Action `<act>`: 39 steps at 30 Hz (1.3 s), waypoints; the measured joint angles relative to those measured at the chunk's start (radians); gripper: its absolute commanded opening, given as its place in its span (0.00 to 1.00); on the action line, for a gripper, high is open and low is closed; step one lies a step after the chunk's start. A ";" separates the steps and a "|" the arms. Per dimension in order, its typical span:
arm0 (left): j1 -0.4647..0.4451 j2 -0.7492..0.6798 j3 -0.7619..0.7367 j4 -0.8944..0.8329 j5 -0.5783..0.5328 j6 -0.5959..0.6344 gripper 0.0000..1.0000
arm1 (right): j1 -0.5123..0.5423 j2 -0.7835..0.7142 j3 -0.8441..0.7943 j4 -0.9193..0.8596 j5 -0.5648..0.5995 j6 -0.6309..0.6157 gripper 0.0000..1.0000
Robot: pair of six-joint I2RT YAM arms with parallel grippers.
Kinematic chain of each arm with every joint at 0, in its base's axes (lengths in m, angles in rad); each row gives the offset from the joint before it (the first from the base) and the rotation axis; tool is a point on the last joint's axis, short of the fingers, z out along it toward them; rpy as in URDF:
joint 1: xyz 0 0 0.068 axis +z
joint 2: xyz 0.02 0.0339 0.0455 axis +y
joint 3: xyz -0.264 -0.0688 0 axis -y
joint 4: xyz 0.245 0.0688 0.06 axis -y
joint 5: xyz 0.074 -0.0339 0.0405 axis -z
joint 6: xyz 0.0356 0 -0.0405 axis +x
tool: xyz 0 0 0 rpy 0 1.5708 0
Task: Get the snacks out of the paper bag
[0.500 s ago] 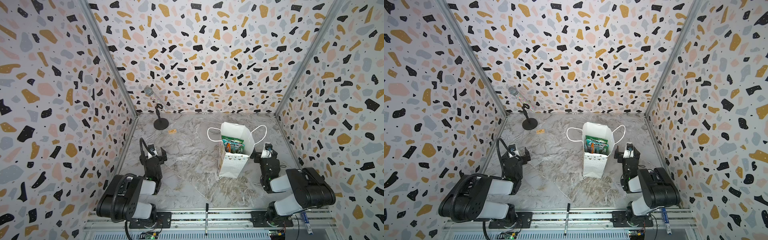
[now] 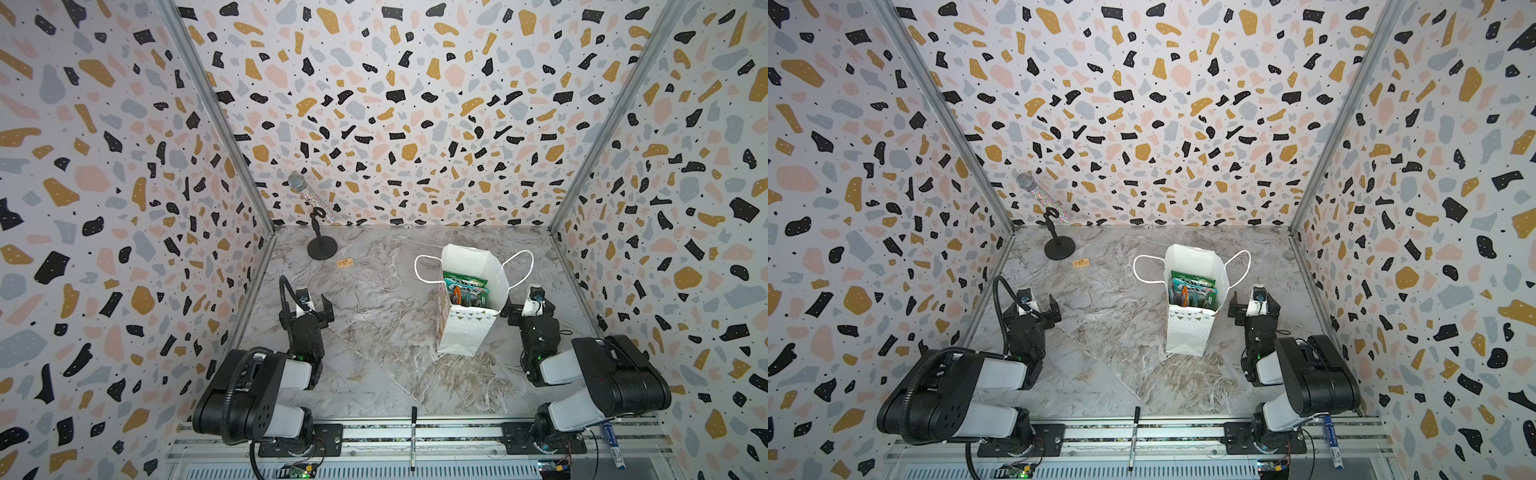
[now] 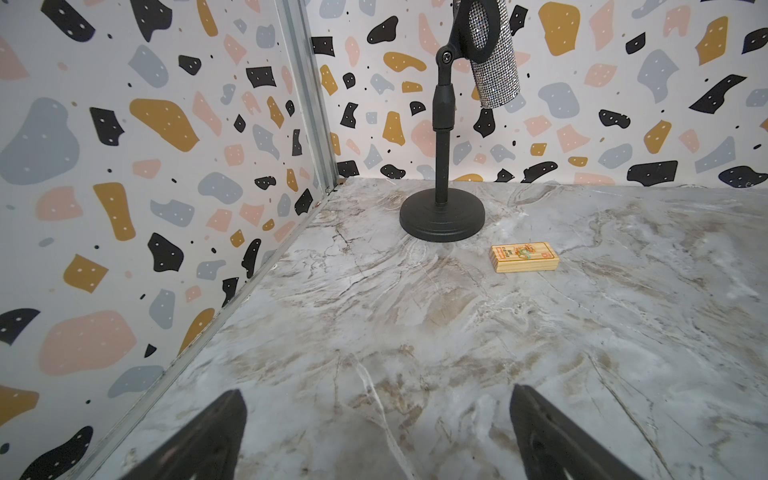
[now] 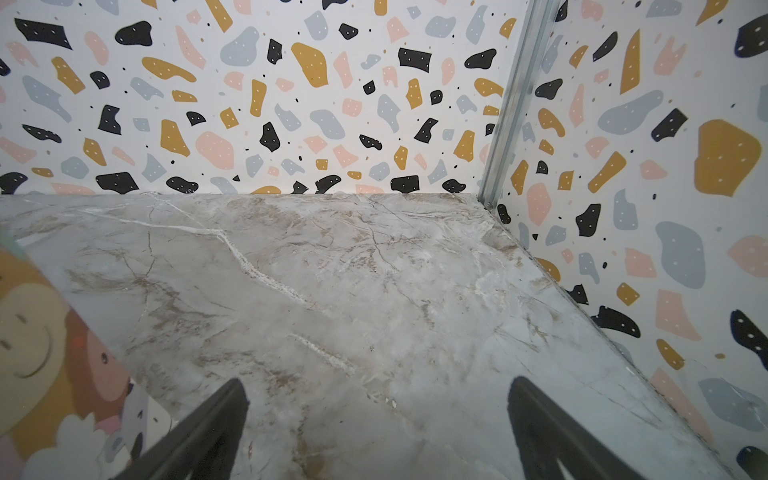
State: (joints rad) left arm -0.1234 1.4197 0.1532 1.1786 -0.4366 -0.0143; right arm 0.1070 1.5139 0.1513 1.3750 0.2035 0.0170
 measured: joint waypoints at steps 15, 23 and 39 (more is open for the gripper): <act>0.000 0.000 0.000 0.000 0.000 0.000 1.00 | 0.000 0.000 0.000 0.000 0.000 0.000 0.99; 0.000 -0.005 0.000 -0.006 -0.014 -0.002 1.00 | 0.003 -0.002 0.001 -0.006 0.012 0.000 0.99; -0.061 -0.396 0.448 -0.779 0.126 -0.345 1.00 | 0.039 -0.416 0.168 -0.607 0.146 0.151 0.99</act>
State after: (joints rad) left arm -0.1844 1.0233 0.6014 0.4000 -0.3103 -0.3595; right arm 0.1463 1.0981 0.3195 0.7677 0.3492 0.1677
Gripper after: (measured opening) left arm 0.999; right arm 0.991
